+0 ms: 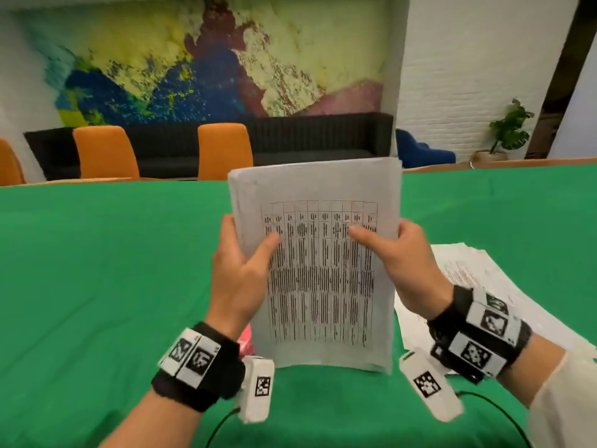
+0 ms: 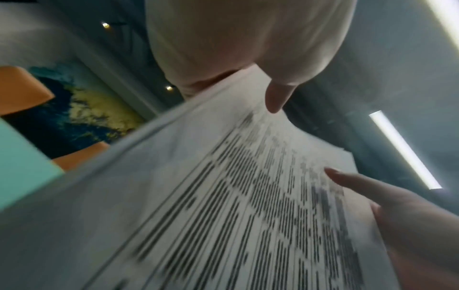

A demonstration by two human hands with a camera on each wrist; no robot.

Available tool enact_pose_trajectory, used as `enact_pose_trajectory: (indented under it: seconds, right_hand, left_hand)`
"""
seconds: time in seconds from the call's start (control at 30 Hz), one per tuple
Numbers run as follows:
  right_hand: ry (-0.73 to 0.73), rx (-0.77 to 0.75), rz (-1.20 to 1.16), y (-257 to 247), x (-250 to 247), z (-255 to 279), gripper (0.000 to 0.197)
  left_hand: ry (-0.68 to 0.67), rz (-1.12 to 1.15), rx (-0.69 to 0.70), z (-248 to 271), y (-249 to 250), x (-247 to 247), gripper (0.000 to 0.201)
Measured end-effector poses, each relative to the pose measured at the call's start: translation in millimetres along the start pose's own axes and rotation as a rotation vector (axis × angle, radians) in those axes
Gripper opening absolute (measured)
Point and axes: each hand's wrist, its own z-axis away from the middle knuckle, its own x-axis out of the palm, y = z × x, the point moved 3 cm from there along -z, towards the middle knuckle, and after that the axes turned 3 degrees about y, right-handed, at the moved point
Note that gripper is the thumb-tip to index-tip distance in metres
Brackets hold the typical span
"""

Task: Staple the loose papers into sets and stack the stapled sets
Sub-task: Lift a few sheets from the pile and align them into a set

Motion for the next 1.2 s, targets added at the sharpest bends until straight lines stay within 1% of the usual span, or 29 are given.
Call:
enact_pose_trajectory:
  seconds: [0.03,0.1,0.2,0.27,0.33,0.43,0.53,0.57,0.63,0.7,0.77,0.87,0.93,0.97,1.03,1.1,1.2]
  right_hand:
    - [-0.011,0.018,0.01,4.7,1.1,3.4,0.027]
    - [-0.024,0.015,0.009,-0.2,2.9,2.8,0.021]
    - [-0.02,-0.036,-0.017,-23.5,3.0,-8.3,0.022]
    - [-0.015,-0.07,-0.045,-32.9,1.8,-12.4,0.024]
    - [-0.025,-0.066,-0.049,-29.2,-0.1,-11.2,0.026]
    - [-0.05,0.0,-0.03,-12.2,-1.5,-5.4,0.031]
    - [-0.061,0.019,-0.005,-10.6,3.1,-8.4,0.017]
    - [-0.056,0.006,-0.01,-16.2,5.0,-11.7,0.013]
    - [-0.045,-0.051,-0.028,-33.9,6.8,-20.9,0.012]
    - [-0.04,-0.113,-0.054,-51.1,6.0,-28.4,0.015]
    - [-0.027,-0.146,-0.066,-57.0,3.6,-30.0,0.02]
    - [0.008,-0.098,-0.048,-36.9,-3.2,-21.8,0.02]
    - [-0.015,-0.032,-0.018,-18.9,-4.4,-13.9,0.02]
    - [-0.035,-0.008,-0.005,-13.7,-3.2,-11.7,0.02]
    - [-0.055,-0.012,0.004,-16.6,0.1,-12.6,0.017]
    - [-0.046,-0.066,-0.01,-32.3,2.3,-19.7,0.014]
    - [-0.042,-0.138,-0.056,-55.6,2.5,-31.5,0.015]
  left_hand:
    - [0.001,0.014,-0.033,5.1,-6.6,-0.4,0.022]
    - [0.037,0.029,-0.038,0.7,-5.3,-1.1,0.02]
    - [0.058,0.049,0.032,-22.2,15.2,-1.1,0.026]
    - [0.041,0.067,0.07,-31.8,23.7,-1.3,0.026]
    - [0.027,0.079,0.05,-29.1,19.6,-2.6,0.025]
    - [0.005,0.103,-0.019,-12.7,2.5,-4.3,0.023]
    - [-0.003,0.126,-0.042,-12.0,0.2,1.1,0.022]
    - [0.001,0.135,-0.024,-16.8,6.1,3.7,0.022]
    - [0.028,0.129,0.043,-31.4,22.9,8.1,0.023]
    - [0.046,0.123,0.098,-44.9,38.6,8.7,0.024]
    - [0.046,0.141,0.11,-50.4,40.6,7.0,0.026]
    - [0.035,0.129,0.037,-31.8,17.4,3.5,0.031]
    - [0.016,0.104,-0.017,-13.4,1.8,3.4,0.029]
    - [0.011,0.089,-0.022,-8.8,-2.1,4.1,0.028]
    - [0.02,0.065,0.007,-12.1,2.4,6.6,0.029]
    - [0.04,0.045,0.071,-26.0,18.4,8.4,0.029]
    - [0.054,0.069,0.151,-44.1,39.7,8.8,0.025]
